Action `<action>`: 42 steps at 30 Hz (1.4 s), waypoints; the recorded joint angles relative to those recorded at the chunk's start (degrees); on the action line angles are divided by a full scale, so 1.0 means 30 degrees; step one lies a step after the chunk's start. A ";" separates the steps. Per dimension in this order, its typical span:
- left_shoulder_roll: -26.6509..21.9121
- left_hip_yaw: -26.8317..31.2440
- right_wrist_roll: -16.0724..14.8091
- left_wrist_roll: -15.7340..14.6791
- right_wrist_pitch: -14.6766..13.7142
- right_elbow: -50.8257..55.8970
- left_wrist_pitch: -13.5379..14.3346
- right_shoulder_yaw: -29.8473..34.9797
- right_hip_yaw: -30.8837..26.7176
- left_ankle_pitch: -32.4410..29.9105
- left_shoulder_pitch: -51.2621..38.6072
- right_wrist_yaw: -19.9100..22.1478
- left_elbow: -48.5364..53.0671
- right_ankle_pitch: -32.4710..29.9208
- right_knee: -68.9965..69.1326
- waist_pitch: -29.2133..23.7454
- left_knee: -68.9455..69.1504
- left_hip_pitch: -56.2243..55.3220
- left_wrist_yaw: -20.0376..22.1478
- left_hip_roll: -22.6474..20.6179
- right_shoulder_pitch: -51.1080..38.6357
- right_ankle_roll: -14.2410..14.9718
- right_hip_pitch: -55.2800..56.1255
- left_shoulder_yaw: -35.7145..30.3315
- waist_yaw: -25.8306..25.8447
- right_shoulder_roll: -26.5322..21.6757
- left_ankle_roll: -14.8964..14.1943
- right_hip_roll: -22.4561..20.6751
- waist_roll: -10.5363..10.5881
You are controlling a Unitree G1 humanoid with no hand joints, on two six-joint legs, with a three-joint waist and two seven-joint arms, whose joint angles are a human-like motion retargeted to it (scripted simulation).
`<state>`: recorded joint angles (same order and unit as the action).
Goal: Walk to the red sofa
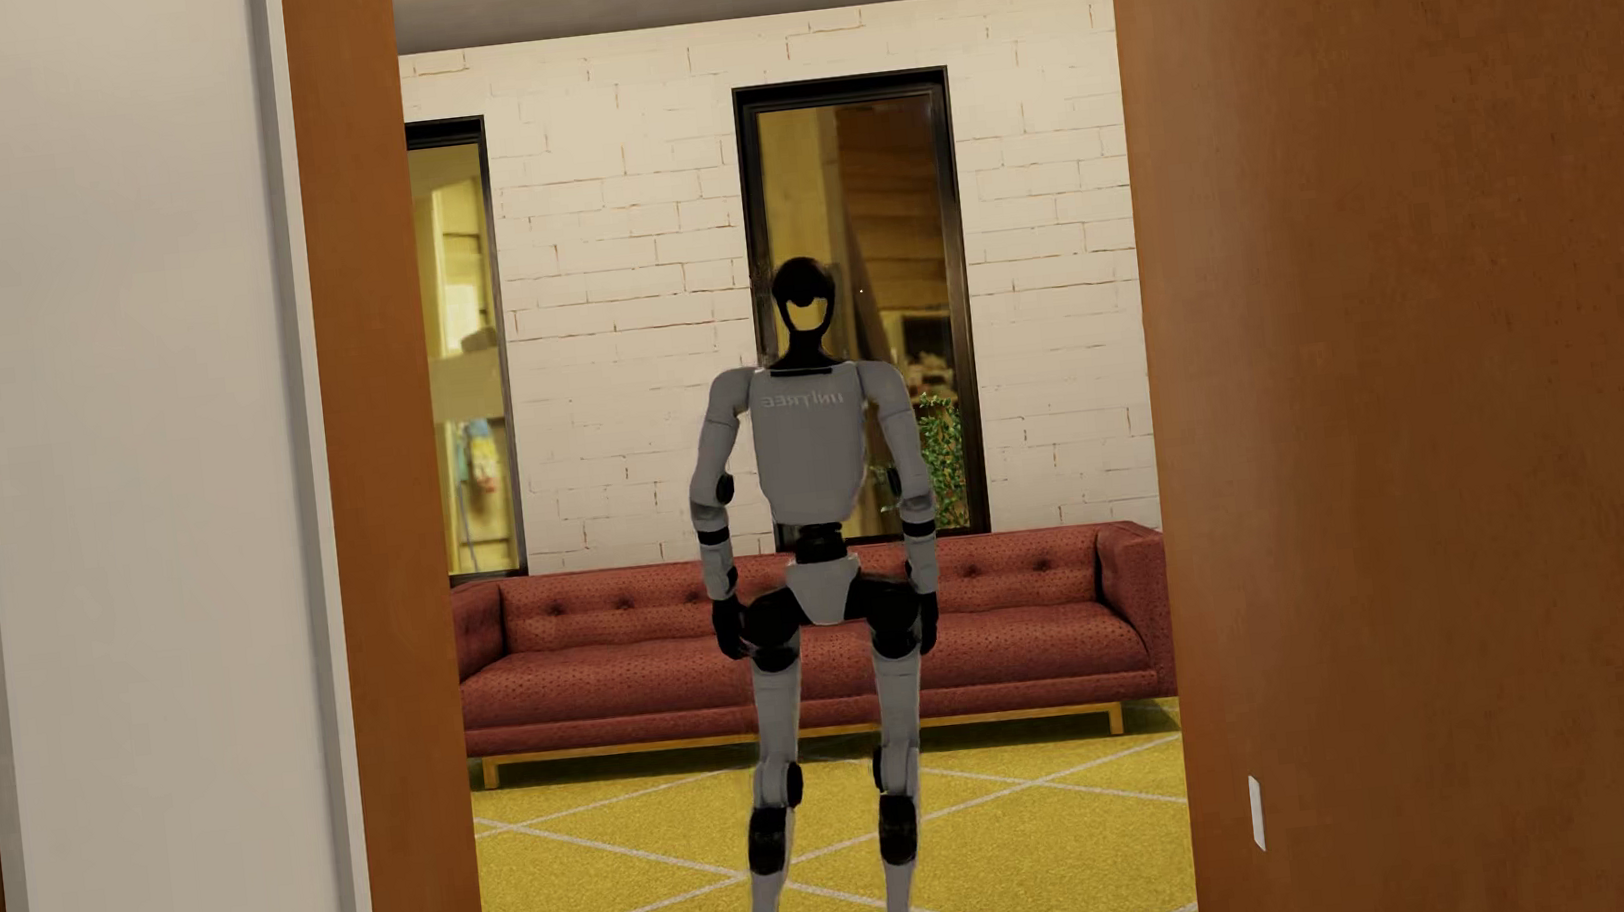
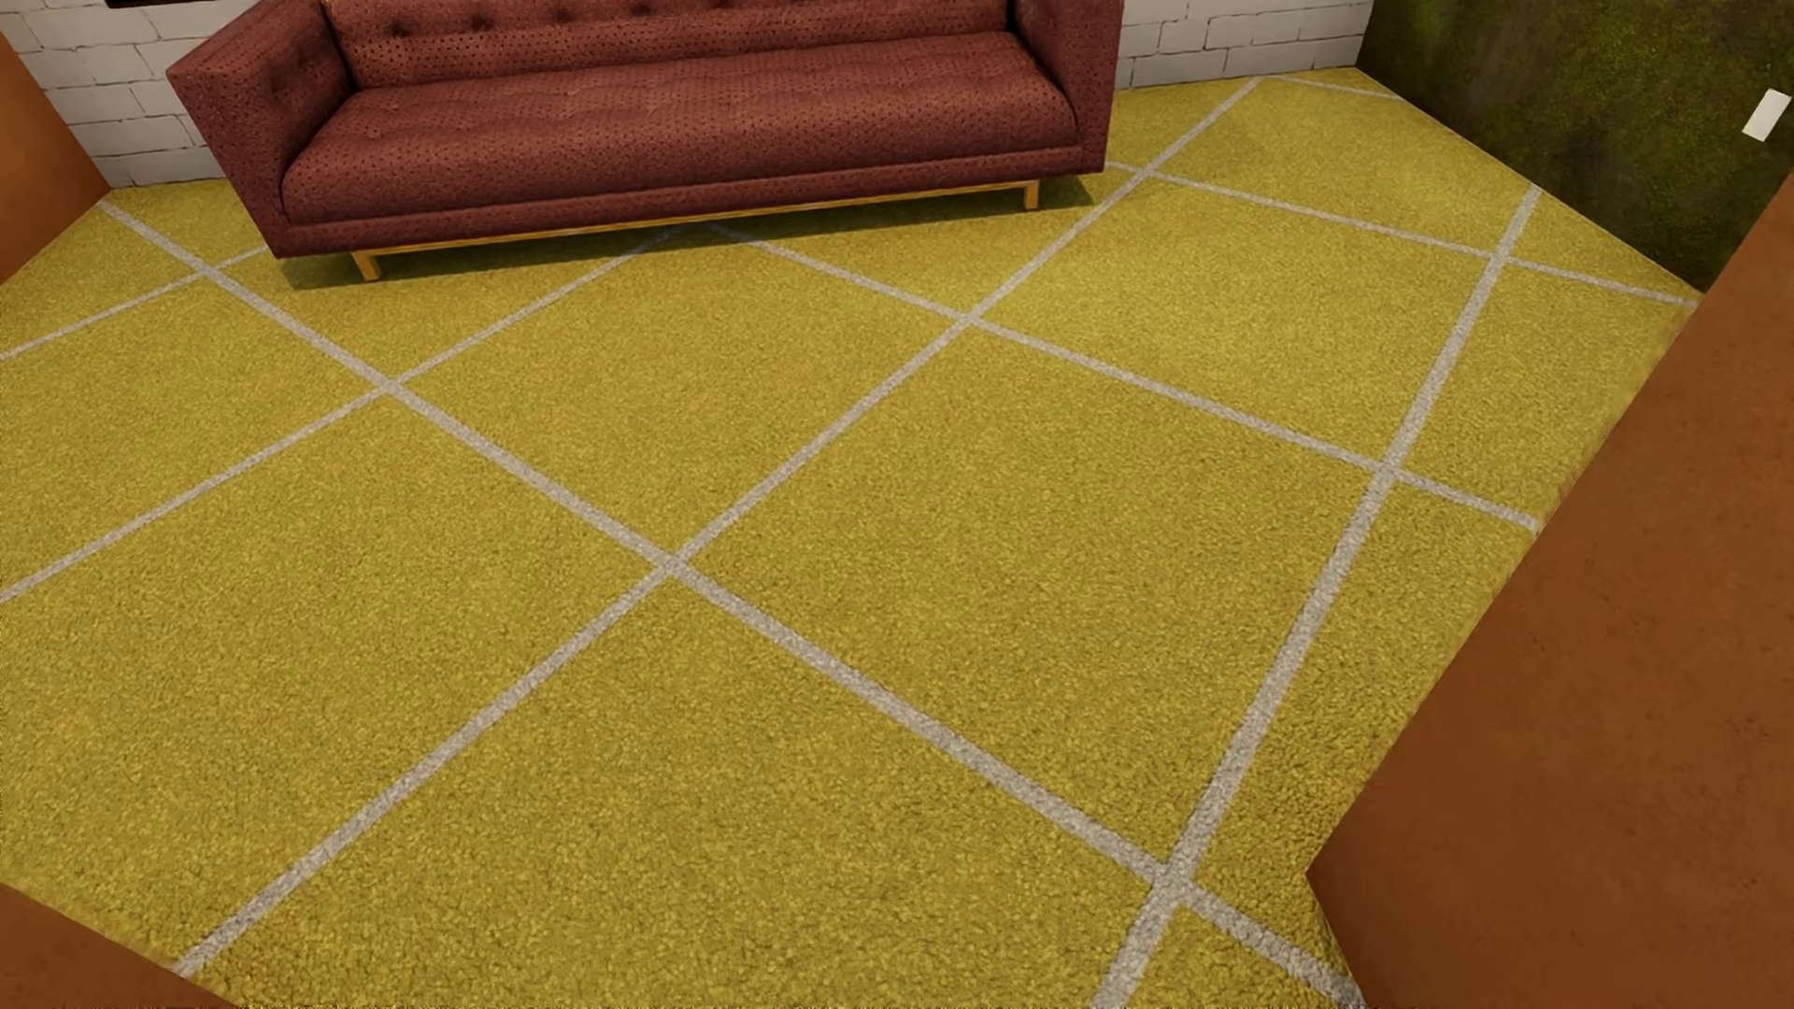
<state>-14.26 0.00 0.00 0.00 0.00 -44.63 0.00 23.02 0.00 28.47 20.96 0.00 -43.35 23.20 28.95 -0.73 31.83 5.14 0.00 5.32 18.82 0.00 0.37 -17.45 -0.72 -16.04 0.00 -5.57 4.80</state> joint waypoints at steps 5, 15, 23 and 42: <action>0.0604 0.0000 0.0000 0.0000 0.0000 0.0480 0.0000 -0.0485 0.0000 -0.1102 -0.0751 0.0000 -0.0490 0.1335 -0.0212 -0.0938 1.0620 -0.9007 0.0000 0.0236 -0.1037 0.0000 -0.0534 0.0378 -0.0728 -0.0277 0.0000 -0.0856 0.1003; 0.0489 0.0000 0.0000 0.0000 0.0000 1.0140 0.0000 -0.2796 0.0000 -0.6333 0.1038 0.0000 -0.4302 0.5731 -0.1117 -0.1969 0.1492 -1.5449 0.0000 0.1413 -0.4943 0.0000 -0.6558 0.3007 -0.3546 0.1051 0.0000 0.0753 0.0291; -0.0568 0.0000 0.0000 0.0000 0.0000 0.6220 0.0000 0.1669 0.0000 -0.6221 -0.1436 0.0000 -0.2488 -0.9391 1.6734 -0.2308 0.4631 -0.9910 0.0000 -0.1260 -0.4504 0.0000 0.2077 0.1411 -0.2093 -0.0269 0.0000 0.1563 -0.1331; 0.0104 0.0000 0.0000 0.0000 0.0000 -0.0949 0.0000 -0.0237 0.0000 -0.8629 -0.0719 0.0000 0.1855 -1.0771 0.4390 -0.1477 1.7633 -0.3948 0.0000 0.1050 0.1437 0.0000 0.6079 -0.0030 0.0859 -0.0388 0.0000 -0.0067 0.1049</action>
<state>-13.95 0.00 0.00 0.00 0.00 -47.47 0.00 22.31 0.00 2.59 18.80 0.00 -37.78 -9.11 42.12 -5.16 84.72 -6.71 0.00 8.47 23.13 0.00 18.60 -17.54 1.86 -17.21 0.00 -5.77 7.95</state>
